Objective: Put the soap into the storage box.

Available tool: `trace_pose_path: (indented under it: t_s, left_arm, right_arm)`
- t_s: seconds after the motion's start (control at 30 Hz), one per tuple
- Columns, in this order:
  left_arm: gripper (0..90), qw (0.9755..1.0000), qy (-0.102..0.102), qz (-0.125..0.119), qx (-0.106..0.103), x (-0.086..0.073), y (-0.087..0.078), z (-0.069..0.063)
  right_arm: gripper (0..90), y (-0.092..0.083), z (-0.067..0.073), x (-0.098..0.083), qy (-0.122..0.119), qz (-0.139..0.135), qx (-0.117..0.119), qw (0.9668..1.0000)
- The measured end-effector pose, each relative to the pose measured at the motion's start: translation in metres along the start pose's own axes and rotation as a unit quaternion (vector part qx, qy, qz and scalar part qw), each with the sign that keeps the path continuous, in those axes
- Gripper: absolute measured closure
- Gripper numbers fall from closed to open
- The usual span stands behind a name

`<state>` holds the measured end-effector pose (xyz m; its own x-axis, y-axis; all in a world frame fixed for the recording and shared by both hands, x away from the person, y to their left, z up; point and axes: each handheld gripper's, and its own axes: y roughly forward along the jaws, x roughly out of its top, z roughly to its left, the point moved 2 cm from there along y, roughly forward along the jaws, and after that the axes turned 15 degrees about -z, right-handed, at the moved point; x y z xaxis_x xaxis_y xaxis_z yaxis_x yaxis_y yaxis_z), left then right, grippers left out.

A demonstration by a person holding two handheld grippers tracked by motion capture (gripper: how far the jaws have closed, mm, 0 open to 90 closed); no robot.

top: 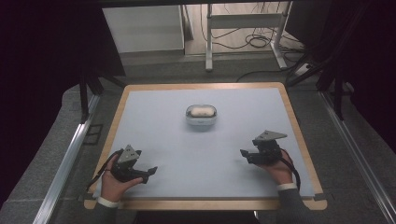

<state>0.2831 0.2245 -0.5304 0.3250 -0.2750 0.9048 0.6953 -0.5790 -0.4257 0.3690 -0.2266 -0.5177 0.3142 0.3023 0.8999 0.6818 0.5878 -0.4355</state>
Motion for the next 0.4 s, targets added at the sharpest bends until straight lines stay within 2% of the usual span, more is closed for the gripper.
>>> trace_pose_path:
  t_s: [0.23,0.4]
  left_arm:
    - [9.4,1.0,0.001,0.001,-0.001,-0.0003,0.0009,-0.0005]
    - [9.5,1.0,0.001,0.001,0.0,-0.0002,0.0006,-0.0001]
  right_arm:
    - [31.1,0.0008,0.001,-0.0006,-0.008,0.002,-0.003,1.0]
    - [30.7,0.0005,-0.0036,-0.0031,0.0,0.001,-0.011,0.9999]
